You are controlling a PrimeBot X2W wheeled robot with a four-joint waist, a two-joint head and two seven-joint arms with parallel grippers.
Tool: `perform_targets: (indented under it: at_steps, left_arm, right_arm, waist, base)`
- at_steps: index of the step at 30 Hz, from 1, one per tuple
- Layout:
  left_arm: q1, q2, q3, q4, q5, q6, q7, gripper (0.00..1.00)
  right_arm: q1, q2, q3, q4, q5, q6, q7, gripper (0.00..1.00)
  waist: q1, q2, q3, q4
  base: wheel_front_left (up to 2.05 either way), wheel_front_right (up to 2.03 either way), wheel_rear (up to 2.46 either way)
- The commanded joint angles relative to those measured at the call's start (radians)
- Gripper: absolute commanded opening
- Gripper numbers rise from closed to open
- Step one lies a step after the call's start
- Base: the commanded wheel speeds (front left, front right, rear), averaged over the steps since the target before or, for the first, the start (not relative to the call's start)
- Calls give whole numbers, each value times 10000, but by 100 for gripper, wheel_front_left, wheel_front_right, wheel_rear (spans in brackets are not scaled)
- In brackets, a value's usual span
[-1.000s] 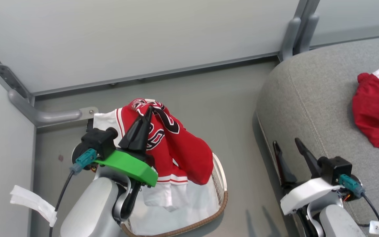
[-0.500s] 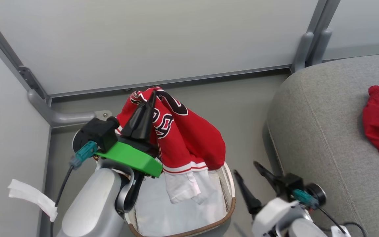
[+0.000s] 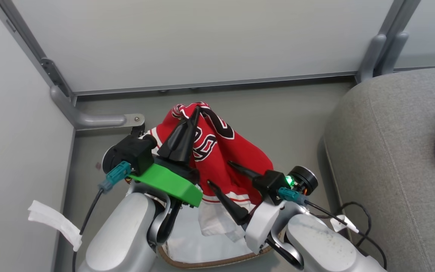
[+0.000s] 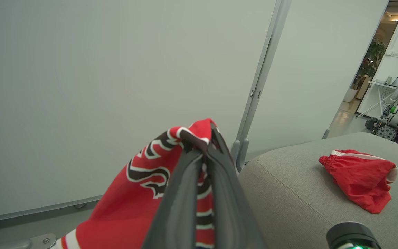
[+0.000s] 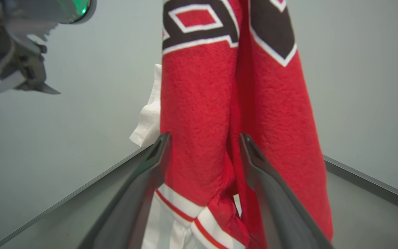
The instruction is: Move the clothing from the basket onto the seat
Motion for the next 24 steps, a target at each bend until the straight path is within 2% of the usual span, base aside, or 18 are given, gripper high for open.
perform_targets:
  at_steps: [1,13,14,15,16,24]
  left_arm:
    - [-210,-50,-37,7,-21,-20,-39,0]
    - [-638,-275,-838,-51,-216,-20,-39,0]
    - [-669,-289,-869,-52,-236,-20,-39,0]
    - [-698,-298,-903,-53,-244,-20,-39,0]
    - [-715,-305,-915,-53,-260,-20,-39,0]
    - [-646,-259,-631,75,-313,-20,-39,0]
  right_arm:
    - [-207,-49,139,144,206,-14,-23,100]
    - [-698,-46,671,1563,1050,-14,-23,100]
    - [-710,-47,670,1616,1051,-14,-23,95]
    - [-706,-49,679,1716,1075,-14,-22,33]
    - [-724,-47,745,1786,1062,-13,-23,0]
    - [-399,-54,75,1987,971,-14,-22,0]
  waist:
    - [1,0,54,141]
    - [1,0,225,896]
    - [1,0,235,929]
    - [1,0,246,966]
    - [1,0,255,991]
    - [1,0,305,932]
  base:
    - [0,0,0]
    - [0,0,0]
    - [0,0,0]
    - [0,0,0]
    - [0,0,0]
    - [0,0,0]
